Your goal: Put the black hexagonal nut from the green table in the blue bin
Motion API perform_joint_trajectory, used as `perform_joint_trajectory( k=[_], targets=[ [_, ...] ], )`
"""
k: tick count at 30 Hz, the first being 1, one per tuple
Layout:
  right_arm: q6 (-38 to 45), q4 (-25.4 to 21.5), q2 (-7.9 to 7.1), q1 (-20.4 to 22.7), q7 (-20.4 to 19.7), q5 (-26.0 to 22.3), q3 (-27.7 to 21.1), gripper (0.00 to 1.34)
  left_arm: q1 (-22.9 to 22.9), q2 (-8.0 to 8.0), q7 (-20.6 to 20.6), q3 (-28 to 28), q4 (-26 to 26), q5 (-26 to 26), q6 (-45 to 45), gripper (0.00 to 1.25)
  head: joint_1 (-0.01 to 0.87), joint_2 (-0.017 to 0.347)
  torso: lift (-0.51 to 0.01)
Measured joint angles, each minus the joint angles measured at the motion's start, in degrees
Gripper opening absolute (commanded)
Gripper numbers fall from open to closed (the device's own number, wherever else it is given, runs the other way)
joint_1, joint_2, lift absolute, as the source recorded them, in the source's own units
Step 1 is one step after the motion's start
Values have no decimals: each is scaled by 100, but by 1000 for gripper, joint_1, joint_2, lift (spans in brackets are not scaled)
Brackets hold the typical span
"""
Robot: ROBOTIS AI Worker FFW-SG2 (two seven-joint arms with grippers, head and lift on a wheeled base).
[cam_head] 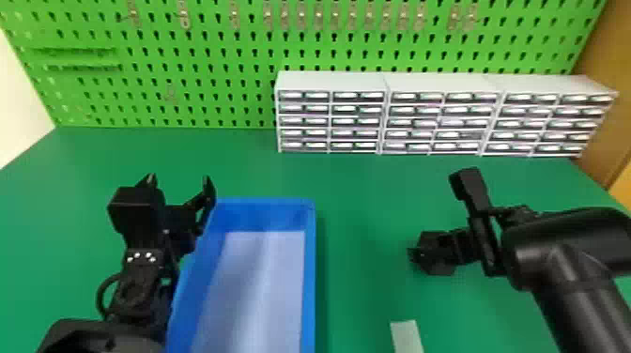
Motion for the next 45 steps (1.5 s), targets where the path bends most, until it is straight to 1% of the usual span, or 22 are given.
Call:
perform_joint_trajectory(
  k=[16,35,36,38,41,42,43,45],
  targets=[
    [-90,150,28,26,20,-17,10,1229,-47,2,0,-58,53,6,-48,844,657,57,-95],
    [-100,171,63,66,38,-27,61,1203,-88,11,0,-64,72,32,-84,844,657,57,-95],
    [-99,171,71,71,40,-27,60,1189,-91,12,0,-64,75,32,-87,844,657,57,-95],
    [-98,171,80,79,47,-28,57,1120,-93,15,0,-64,77,32,-92,844,657,57,-95],
    [-88,171,90,97,65,-33,51,940,-96,19,0,-64,79,32,-94,844,657,57,-95],
    [-83,170,92,103,71,-34,50,861,-96,19,0,-64,79,32,-96,844,657,57,-95],
    [-72,170,94,110,78,-39,47,753,-96,19,0,-64,79,32,-99,844,657,57,-95],
    [-48,170,94,122,91,-53,39,650,-96,19,0,-64,80,32,-101,844,657,57,-95]
  ],
)
